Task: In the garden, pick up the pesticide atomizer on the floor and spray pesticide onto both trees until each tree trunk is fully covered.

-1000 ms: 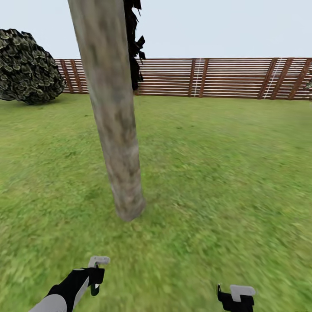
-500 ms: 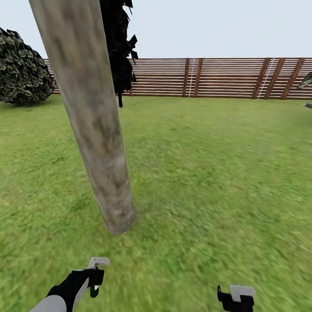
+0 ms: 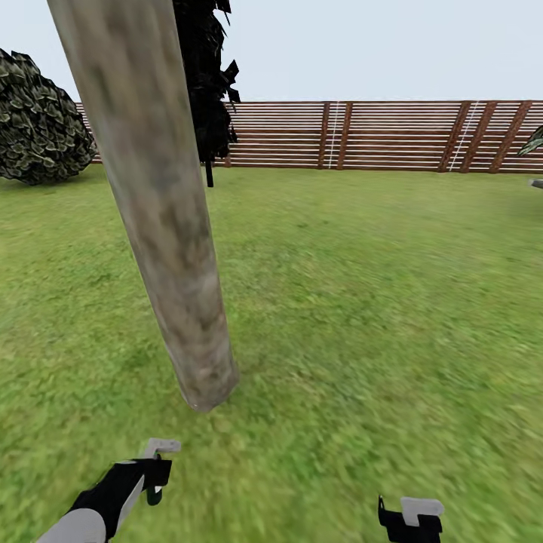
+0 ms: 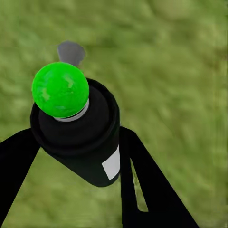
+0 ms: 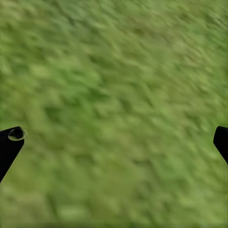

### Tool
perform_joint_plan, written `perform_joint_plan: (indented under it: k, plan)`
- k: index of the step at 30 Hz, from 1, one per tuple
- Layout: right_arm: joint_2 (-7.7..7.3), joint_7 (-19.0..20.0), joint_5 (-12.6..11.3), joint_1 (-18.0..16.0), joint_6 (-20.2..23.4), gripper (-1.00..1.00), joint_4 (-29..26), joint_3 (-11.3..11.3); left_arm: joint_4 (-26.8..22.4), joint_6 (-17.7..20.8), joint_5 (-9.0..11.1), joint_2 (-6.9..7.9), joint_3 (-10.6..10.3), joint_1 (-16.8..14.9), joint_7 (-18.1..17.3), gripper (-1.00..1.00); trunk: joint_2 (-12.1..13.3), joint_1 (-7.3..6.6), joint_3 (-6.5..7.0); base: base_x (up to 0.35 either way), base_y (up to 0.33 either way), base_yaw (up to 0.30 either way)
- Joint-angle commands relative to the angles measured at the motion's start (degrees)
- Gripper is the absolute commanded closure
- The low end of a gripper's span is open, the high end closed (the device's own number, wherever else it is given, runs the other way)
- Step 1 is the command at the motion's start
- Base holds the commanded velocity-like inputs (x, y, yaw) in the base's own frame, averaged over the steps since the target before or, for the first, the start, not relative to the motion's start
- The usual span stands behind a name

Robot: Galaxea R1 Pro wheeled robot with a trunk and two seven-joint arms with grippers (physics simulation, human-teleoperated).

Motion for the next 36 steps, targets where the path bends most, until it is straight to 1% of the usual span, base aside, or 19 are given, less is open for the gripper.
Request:
perform_joint_plan:
  k: [1,3,4,5,7,9,10,11,14,15,17,19,21,23,25,27,30,34,36]
  plan:
    - [0.0,0.0,0.03,0.0,-0.02,-1.0,0.0,0.01,-0.06,-0.01,-0.35,-1.77,-0.11,-0.05,0.0,1.0,0.0,0.0,0.0,0.0,0.0,0.0]
    - [0.0,0.0,0.03,0.0,0.0,-1.0,0.0,0.01,-0.15,0.0,-0.44,-4.45,-1.09,-0.1,0.0,1.0,0.0,0.0,0.0,0.0,0.0,0.0]
    - [0.0,0.0,0.04,0.0,0.01,-1.0,0.0,0.01,-0.23,0.08,-0.42,-5.31,-1.68,-0.33,-0.05,1.0,0.0,0.0,0.0,0.0,0.0,0.0]
    - [0.0,0.0,0.03,0.0,0.01,-1.0,0.0,0.01,-0.27,1.13,-0.41,-5.49,-2.13,-1.37,-0.1,1.0,0.0,0.0,0.0,0.0,0.0,0.0]
    - [0.0,0.0,0.03,0.0,-0.01,-1.0,0.0,0.01,-0.74,2.32,-0.28,-4.37,-2.19,-2.55,-0.16,1.0,0.0,0.0,0.0,0.0,0.0,0.0]
    - [0.0,0.0,0.05,0.0,0.01,-1.0,0.0,0.01,-2.43,2.86,-0.02,-1.21,-1.91,-3.19,-0.51,1.0,0.0,0.0,0.0,0.0,0.0,0.0]
    - [0.0,0.0,0.05,0.0,0.01,-1.0,0.0,0.01,-3.31,2.95,0.11,0.64,-1.83,-3.28,-2.0,1.0,0.0,0.0,0.0,-0.01,0.0,0.0]
    - [0.0,0.0,0.05,0.0,0.02,-1.0,0.0,0.01,-3.53,2.97,0.12,0.94,-1.86,-3.23,-2.78,1.0,0.0,0.0,0.0,-0.139,0.0,0.0]
    - [0.0,0.0,0.05,0.0,0.02,-1.0,0.0,0.01,-3.77,2.67,0.13,0.04,-2.09,-3.32,-3.57,1.0,0.0,0.0,0.0,-0.274,0.0,0.0]
    - [0.0,0.02,0.05,0.0,0.02,-1.0,0.0,0.01,-3.91,2.58,0.08,-1.73,-2.22,-3.49,-3.72,1.0,0.0,0.0,0.0,-0.13,0.0,0.0]
    - [0.0,0.06,0.05,0.0,0.02,-1.0,0.0,0.01,-5.54,2.78,0.1,-2.96,-2.23,-3.72,-3.82,1.0,0.0,0.0,0.0,-0.055,0.0,0.0]
    - [0.0,0.14,0.11,0.0,0.01,-1.0,0.0,0.01,-8.45,3.04,0.12,-3.41,-2.23,-3.78,-3.86,1.0,0.0,0.0,0.0,-0.021,0.0,0.0]
    - [0.0,0.17,0.21,0.0,0.0,-1.0,-0.05,0.01,-12.49,6.33,0.18,-2.71,-2.05,-4.21,-4.01,1.0,0.0,0.0,0.0,-0.003,0.0,0.0]
    - [0.0,0.17,0.22,0.0,0.01,-1.0,-0.07,0.01,-14.05,7.75,0.16,-2.38,-2.03,-4.46,-4.04,1.0,0.0,0.0,0.0,0.0,0.0,0.0]
    - [0.0,0.18,0.23,0.0,0.02,-1.0,-0.08,0.01,-14.67,8.27,-0.05,-2.95,-2.45,-4.31,-4.0,1.0,0.0,0.0,0.0,0.0,0.0,0.0]
    - [0.0,0.18,0.23,0.0,0.02,-1.0,-0.04,0.01,-14.6,8.32,-0.11,-3.89,-4.16,-4.2,-4.02,1.0,0.0,0.0,0.0,0.0,0.0,0.0]
    - [0.0,0.18,0.23,0.0,0.01,-1.0,-0.01,0.01,-14.79,8.48,0.07,-5.53,-8.96,-4.11,-3.96,1.0,0.0,0.0,0.0,-0.164,0.0,0.0]
    - [0.0,0.18,0.23,0.0,0.02,-1.0,-0.02,0.01,-14.9,8.54,0.27,-4.94,-9.24,-4.22,-3.96,1.0,0.0,0.0,0.0,-0.11,0.0,0.0]
    - [0.0,0.18,0.23,0.0,0.0,-1.0,-0.04,0.01,-14.98,8.57,1.2,-2.8,-7.58,-4.29,-3.96,1.0,0.0,0.0,0.0,-0.012,0.0,0.0]
